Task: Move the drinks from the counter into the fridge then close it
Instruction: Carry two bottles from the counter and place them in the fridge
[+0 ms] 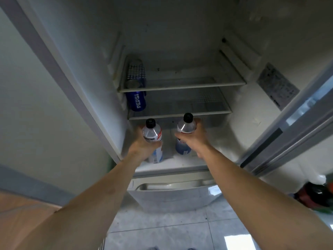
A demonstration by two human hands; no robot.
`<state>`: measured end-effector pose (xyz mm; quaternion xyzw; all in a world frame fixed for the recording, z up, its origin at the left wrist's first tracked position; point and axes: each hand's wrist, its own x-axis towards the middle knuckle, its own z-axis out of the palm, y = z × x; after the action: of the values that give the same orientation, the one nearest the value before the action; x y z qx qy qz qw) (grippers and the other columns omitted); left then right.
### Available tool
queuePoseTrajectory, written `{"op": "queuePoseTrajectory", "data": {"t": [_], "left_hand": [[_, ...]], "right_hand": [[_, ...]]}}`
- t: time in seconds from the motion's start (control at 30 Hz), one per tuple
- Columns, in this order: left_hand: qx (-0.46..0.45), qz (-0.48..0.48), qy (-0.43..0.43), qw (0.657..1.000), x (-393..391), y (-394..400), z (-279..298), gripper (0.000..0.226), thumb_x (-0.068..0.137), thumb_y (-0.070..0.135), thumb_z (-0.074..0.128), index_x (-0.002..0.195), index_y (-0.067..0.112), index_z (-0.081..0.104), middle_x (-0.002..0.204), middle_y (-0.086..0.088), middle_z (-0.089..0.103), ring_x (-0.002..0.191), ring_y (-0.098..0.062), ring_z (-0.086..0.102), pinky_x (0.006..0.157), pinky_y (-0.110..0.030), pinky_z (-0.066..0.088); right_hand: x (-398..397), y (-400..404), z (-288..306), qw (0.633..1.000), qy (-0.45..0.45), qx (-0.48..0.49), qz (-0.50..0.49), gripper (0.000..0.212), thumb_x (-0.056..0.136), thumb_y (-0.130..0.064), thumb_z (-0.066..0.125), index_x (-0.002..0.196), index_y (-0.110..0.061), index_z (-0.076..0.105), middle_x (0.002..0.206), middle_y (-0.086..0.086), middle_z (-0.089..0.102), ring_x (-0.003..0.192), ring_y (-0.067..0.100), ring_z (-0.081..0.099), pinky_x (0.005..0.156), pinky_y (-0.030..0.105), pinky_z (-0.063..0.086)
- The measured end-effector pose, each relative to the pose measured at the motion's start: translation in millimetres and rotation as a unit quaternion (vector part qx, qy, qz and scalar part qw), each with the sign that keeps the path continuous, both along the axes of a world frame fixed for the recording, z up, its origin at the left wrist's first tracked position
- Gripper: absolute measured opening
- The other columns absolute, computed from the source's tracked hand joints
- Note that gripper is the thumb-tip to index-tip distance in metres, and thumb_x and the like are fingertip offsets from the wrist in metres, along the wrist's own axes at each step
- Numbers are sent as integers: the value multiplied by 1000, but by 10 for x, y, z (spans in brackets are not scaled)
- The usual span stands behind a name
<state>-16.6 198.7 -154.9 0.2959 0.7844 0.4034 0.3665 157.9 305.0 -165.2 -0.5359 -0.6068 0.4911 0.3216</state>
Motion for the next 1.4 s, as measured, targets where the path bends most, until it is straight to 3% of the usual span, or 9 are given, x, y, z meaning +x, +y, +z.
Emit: {"op": "queuePoseTrajectory", "data": {"t": [0.2,0.4,0.53,0.63,0.77,0.87,1.0,1.23,1.4], "left_hand": [[-3,-109,100,989,-36,184,440,49,80,41,76,116,31,45,102,12,57,94,-15,59,73,-26,45],[-199,-233,242,921,-54,177,948,38,78,42,71,108,25,56,100,-3,65,73,-23,69,45,-25,55],[-251,-252,185,916,-9,82,928,51,79,60,67,114,23,59,105,-5,69,67,-24,75,60,-36,63],[-197,-205,98,954,32,-70,803,40,86,51,64,117,28,57,119,-5,63,75,-24,72,59,-32,62],[-56,-16,-10,998,69,-386,536,16,87,30,67,103,26,64,113,-3,66,83,-22,69,66,-37,63],[55,178,-259,948,177,-683,322,26,90,19,69,115,14,61,117,-15,62,88,-37,70,59,-37,61],[202,265,-351,875,453,-813,206,26,92,19,67,117,17,63,118,-14,63,95,-35,71,66,-38,61],[345,204,-192,896,640,-353,423,34,91,26,68,120,40,59,119,8,58,105,-15,66,75,-32,61],[295,128,48,946,499,152,395,46,92,26,65,135,32,48,122,12,55,109,-3,58,74,1,45]], "right_hand": [[-128,155,447,979,-186,76,37,73,57,-87,57,99,-27,59,96,-7,62,91,16,59,68,28,43],[-116,266,796,879,-441,97,155,37,78,-56,68,91,-24,54,91,2,64,63,18,57,49,23,42],[-9,218,923,858,-482,-25,178,66,75,-74,61,106,-16,57,96,14,67,59,27,71,48,32,59],[203,139,916,901,-394,-82,162,74,85,-71,53,134,-15,52,120,20,66,66,29,74,65,40,64],[598,-121,702,979,-142,-131,64,23,97,-38,59,110,-20,61,117,12,65,80,28,70,65,39,64],[841,-398,479,963,77,-253,-40,18,98,-25,60,110,-11,62,114,18,66,82,31,69,55,35,61],[920,-601,326,929,228,-270,-109,27,99,-26,59,119,-9,61,111,19,67,82,31,70,55,34,59],[595,-477,516,910,354,-159,-143,22,96,-28,64,116,-20,61,121,15,61,89,31,70,61,34,59],[68,-279,487,939,319,-73,-106,33,94,-21,66,119,-39,56,115,-15,52,104,14,59,77,34,59]]}}
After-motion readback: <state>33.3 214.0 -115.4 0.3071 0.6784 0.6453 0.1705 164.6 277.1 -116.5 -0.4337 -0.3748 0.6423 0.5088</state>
